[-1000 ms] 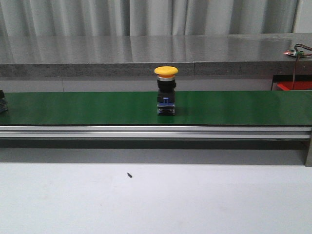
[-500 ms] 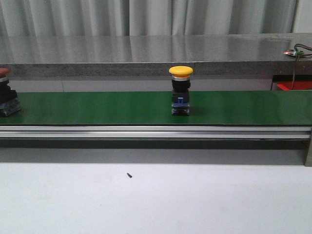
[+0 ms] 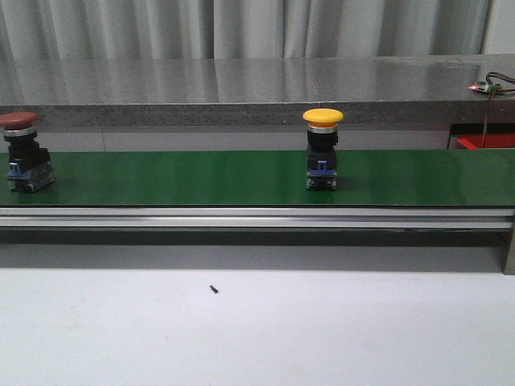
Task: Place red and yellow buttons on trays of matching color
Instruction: 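Move the right gripper over the yellow button arriving at the belt's end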
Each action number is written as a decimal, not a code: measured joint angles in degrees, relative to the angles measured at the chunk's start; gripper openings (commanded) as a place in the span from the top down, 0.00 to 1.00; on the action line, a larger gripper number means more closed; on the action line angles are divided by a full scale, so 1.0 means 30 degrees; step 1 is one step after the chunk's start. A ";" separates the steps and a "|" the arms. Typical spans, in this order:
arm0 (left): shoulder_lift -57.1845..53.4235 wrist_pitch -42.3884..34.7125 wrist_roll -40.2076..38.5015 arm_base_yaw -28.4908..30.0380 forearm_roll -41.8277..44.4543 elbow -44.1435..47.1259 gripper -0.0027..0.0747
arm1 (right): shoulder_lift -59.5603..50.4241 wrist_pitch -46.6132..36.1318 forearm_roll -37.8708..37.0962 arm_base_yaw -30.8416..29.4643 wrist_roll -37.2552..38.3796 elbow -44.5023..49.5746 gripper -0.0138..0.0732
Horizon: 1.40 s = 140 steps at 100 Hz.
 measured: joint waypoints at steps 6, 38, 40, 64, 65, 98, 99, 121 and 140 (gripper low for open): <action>0.0000 0.0000 0.0000 0.0000 0.0000 0.0000 0.99 | 0.0000 0.0000 0.0088 0.0000 0.0000 0.0000 0.92; 0.0000 0.0000 0.0000 0.0000 0.0000 0.0000 0.99 | 0.2333 0.1777 0.0163 0.0000 0.0000 -0.2392 0.92; 0.0000 0.0000 0.0000 0.0000 0.0000 0.0000 0.99 | 0.2627 0.1850 0.0163 0.0000 0.0000 -0.2714 0.92; 0.0000 0.0000 0.0000 0.0000 0.0000 0.0000 0.99 | 0.5985 0.2895 0.0163 0.0088 0.0000 -0.6427 0.92; 0.0000 0.0000 0.0000 0.0000 0.0000 0.0000 0.99 | 0.6164 0.2887 0.0163 0.0158 0.0000 -0.6623 0.92; 0.0000 0.0000 0.0008 0.0000 0.0000 0.0000 0.99 | 1.0218 0.3623 0.0163 0.1809 0.0000 -1.0300 0.71; 0.0000 0.0000 0.0008 0.0000 0.0000 0.0000 0.99 | 1.0291 0.3623 0.0163 0.1860 0.0000 -1.0360 0.67; 0.0000 0.0000 0.0008 0.0000 0.0000 0.0000 0.99 | 1.2660 0.3891 0.0163 0.3492 0.0123 -1.2214 0.08; 0.0000 0.0000 0.0008 0.0000 0.0000 0.0000 0.99 | 1.5105 0.5219 0.0163 0.4584 0.1126 -1.4643 0.11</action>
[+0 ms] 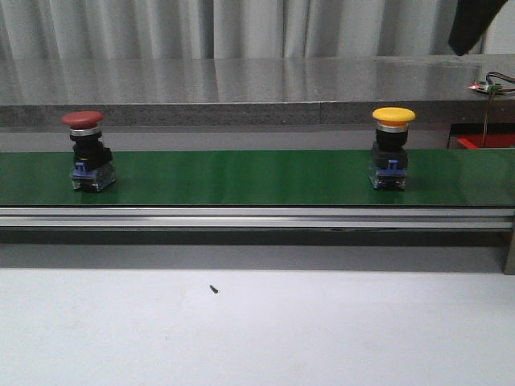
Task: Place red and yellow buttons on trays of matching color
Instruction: 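Move the right gripper over the yellow button arriving at the belt's end, then close the right gripper on the yellow button and lift it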
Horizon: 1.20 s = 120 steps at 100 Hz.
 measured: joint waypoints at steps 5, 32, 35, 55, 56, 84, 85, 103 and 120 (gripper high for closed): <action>0.0000 0.0000 0.0000 0.0000 0.0000 0.0000 0.99 | 0.0662 0.0560 0.0000 0.0271 0.0392 -0.0837 0.11; 0.0000 0.0000 0.0000 0.0000 0.0000 0.0000 0.99 | 0.3368 0.2721 0.0000 0.1551 0.2769 -0.3713 0.11; 0.0000 0.0000 0.0000 0.0000 0.0000 0.0000 0.99 | 0.3526 0.2721 0.0000 0.1581 0.2990 -0.3842 0.11; 0.0000 0.0000 0.0000 0.0000 0.0000 0.0000 0.99 | 0.4630 0.2685 -0.1000 0.1598 0.4066 -0.3964 0.11; 0.0000 0.0000 0.0000 0.0000 0.0000 0.0000 0.99 | 0.4720 0.2685 -0.1127 0.1598 0.4128 -0.3964 0.11; 0.0000 0.0000 0.0000 0.0000 0.0000 0.0000 0.99 | 0.6409 0.2786 -0.1442 0.1564 0.4419 -0.3991 0.11; 0.0000 0.0000 0.0000 0.0000 0.0000 0.0000 0.99 | 0.6453 0.2786 -0.1442 0.1564 0.4419 -0.3991 0.11; 0.0000 0.0000 0.0000 0.0000 0.0000 0.0000 0.99 | 0.7359 0.3115 -0.1442 0.1272 0.4452 -0.3991 0.15; 0.0000 0.0000 0.0000 0.0000 0.0000 0.0000 0.99 | 0.7531 0.3271 -0.1464 0.1014 0.4466 -0.3991 0.45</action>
